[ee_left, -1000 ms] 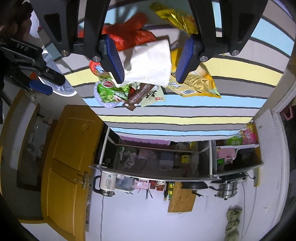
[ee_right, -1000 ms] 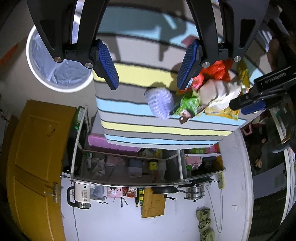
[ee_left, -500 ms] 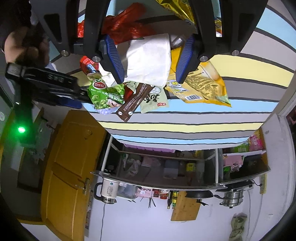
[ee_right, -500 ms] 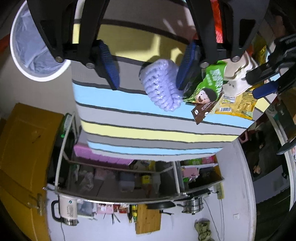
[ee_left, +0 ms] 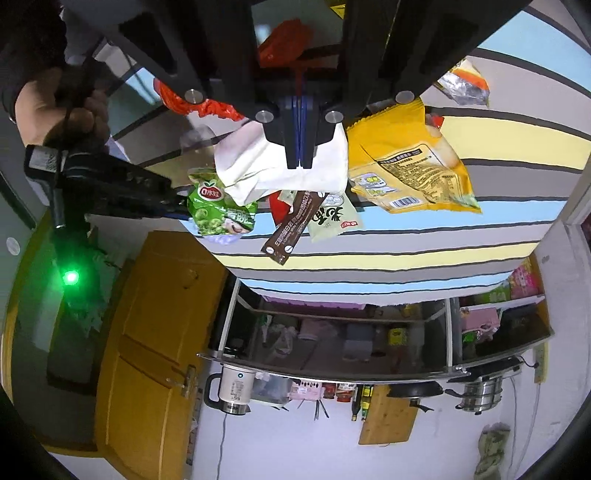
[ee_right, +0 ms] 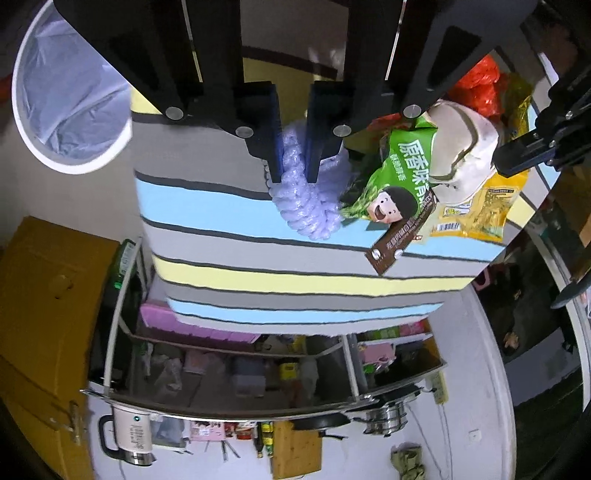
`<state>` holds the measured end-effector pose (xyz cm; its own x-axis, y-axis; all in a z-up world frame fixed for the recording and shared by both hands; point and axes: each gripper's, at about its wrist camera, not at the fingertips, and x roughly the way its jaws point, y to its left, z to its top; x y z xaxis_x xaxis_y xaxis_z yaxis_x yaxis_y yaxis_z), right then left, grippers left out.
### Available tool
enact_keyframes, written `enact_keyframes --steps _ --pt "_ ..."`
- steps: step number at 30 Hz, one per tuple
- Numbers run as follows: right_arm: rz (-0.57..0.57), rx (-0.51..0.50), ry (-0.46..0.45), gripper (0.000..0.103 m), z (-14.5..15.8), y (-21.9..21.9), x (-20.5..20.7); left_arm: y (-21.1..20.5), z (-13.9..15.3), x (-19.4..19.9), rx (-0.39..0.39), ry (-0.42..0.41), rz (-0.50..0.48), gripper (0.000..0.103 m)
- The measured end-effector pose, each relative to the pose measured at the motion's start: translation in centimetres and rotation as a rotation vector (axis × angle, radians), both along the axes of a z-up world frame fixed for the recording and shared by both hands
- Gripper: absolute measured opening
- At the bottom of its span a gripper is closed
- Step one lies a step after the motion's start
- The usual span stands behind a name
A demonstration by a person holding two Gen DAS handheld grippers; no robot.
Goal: Collect trash
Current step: 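Grasp the white paper bag with the left gripper while the right gripper grasps the lilac mesh scrubber, then carry the white bag and lilac scrubber over the bin and open both grippers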
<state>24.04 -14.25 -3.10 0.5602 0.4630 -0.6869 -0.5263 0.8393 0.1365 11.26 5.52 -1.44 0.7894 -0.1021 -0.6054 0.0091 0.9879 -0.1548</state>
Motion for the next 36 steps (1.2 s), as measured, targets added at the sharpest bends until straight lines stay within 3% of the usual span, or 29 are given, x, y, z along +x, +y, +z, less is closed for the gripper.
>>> enact_keyframes --steps 11,12,13,14,16,22,33,36 --pt "-0.05 0.036 -0.025 0.011 1.8 -2.6 -2.5 1.2 1.7 -1.2 0.005 -0.046 0.064 0.0" --pt "-0.052 0.038 -0.025 0.011 2.0 -2.7 -2.7 1.5 1.8 -1.2 0.006 -0.045 0.066 0.004" --pt "-0.055 0.039 -0.027 0.011 2.0 -2.8 -2.8 1.8 1.8 -1.1 -0.001 -0.04 0.063 0.018" --pt "-0.057 0.039 -0.027 0.011 2.1 -3.0 -3.0 2.1 1.7 -1.0 -0.011 -0.035 0.058 0.038" --pt "-0.058 0.042 -0.028 0.011 2.1 -3.1 -3.5 2.5 1.4 -0.8 -0.042 -0.027 0.044 0.055" --pt "-0.074 0.045 -0.021 0.011 2.0 -3.9 -4.1 2.4 -0.5 0.9 -0.073 0.04 -0.008 0.056" --pt "-0.087 0.047 -0.015 0.011 1.8 -4.4 -4.2 0.6 -0.9 1.4 -0.141 0.053 -0.103 0.056" --pt "-0.086 0.051 -0.013 0.011 1.8 -4.5 -4.4 -0.1 -0.7 1.4 -0.122 0.051 -0.12 0.038"
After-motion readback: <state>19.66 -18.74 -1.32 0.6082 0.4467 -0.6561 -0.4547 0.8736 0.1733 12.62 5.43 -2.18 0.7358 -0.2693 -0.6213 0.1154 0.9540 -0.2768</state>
